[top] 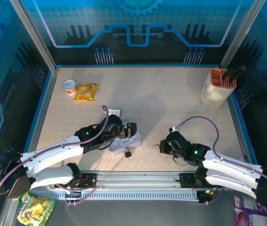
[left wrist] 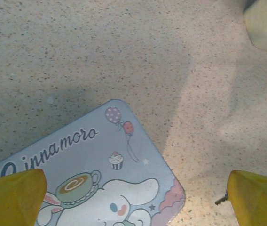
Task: Unlock the padlock with the key
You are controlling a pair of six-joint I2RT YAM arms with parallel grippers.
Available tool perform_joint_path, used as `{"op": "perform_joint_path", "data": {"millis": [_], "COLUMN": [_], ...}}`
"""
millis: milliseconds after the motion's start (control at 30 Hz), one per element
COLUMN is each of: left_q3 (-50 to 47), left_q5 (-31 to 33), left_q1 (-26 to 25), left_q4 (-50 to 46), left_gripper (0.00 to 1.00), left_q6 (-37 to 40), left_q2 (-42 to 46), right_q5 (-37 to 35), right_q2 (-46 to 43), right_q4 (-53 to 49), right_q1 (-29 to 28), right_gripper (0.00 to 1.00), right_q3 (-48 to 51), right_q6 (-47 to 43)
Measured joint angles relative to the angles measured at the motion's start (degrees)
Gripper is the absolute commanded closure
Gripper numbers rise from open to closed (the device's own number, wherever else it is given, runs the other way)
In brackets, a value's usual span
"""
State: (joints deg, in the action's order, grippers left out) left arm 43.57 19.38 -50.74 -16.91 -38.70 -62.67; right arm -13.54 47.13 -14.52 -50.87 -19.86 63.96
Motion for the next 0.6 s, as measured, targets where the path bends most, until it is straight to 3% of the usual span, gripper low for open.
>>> {"op": "perform_joint_path", "data": {"millis": [433,600], "left_q3": [2.8,2.8], "left_q5": [-7.4,-9.2], "left_q1": [0.0,0.0], "left_q4": [8.4,15.3], "left_gripper": [0.01,0.07], "left_q6": [-0.4,-4.1], "left_q2": [-4.1,-5.1], "right_q5": [-2.3,-5.7], "right_q2": [-6.1,-5.4], "right_q4": [14.7,24.3], "right_q1": [1.4,1.4], "right_gripper": [1.00,1.00], "right_q3": [2.2,3.4], "right_q6": [1.0,2.3]}}
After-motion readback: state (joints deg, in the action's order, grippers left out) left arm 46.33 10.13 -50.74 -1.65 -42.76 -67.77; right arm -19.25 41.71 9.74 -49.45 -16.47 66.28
